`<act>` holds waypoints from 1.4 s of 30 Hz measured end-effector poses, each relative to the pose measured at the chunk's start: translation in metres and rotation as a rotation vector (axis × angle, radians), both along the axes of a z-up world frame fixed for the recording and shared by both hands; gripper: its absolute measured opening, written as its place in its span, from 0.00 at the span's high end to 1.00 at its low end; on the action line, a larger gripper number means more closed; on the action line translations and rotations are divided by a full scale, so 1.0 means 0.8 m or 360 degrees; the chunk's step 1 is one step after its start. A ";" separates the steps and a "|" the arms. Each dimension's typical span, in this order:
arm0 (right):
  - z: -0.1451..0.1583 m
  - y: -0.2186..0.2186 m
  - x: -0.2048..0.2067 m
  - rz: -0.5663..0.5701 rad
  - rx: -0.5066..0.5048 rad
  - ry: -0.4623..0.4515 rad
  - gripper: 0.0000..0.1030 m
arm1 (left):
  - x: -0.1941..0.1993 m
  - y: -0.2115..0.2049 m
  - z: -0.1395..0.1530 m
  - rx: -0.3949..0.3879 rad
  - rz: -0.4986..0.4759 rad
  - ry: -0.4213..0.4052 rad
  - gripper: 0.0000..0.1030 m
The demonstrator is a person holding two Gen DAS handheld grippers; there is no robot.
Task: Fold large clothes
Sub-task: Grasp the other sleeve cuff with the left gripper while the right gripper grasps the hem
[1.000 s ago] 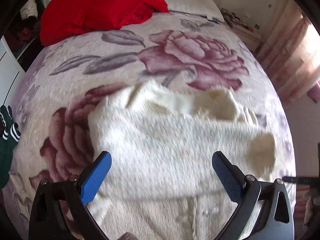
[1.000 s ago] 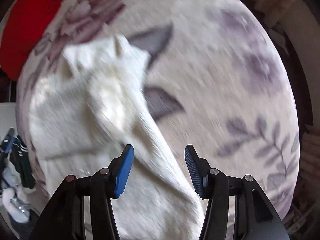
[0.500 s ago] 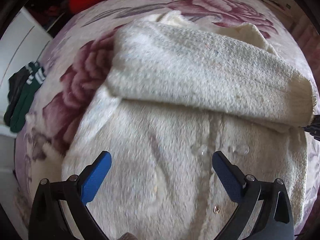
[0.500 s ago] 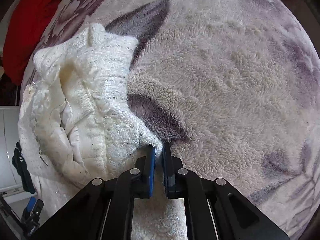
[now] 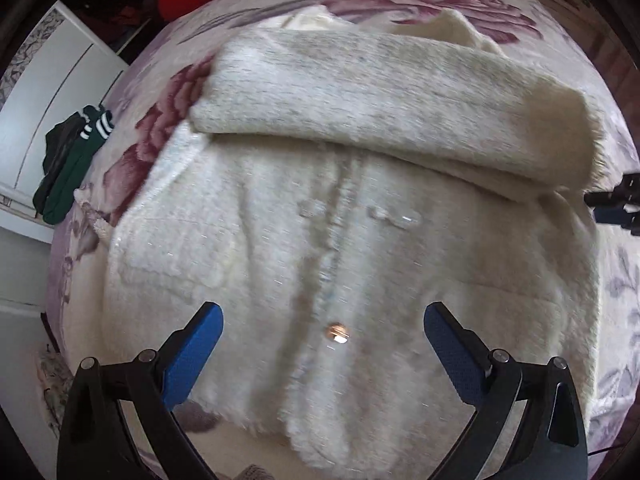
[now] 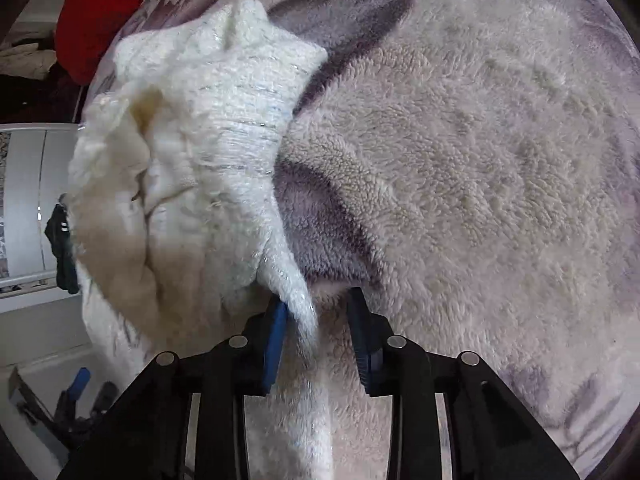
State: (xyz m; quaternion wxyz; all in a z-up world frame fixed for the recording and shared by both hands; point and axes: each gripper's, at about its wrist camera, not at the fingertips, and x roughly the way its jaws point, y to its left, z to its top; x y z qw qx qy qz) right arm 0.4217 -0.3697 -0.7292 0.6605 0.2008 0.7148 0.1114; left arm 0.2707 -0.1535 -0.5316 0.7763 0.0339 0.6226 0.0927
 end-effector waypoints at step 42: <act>0.087 -0.218 -0.070 -0.0291 0.0102 0.0022 0.42 | -0.107 -0.194 -0.021 -0.0260 -0.0378 -0.0102 0.86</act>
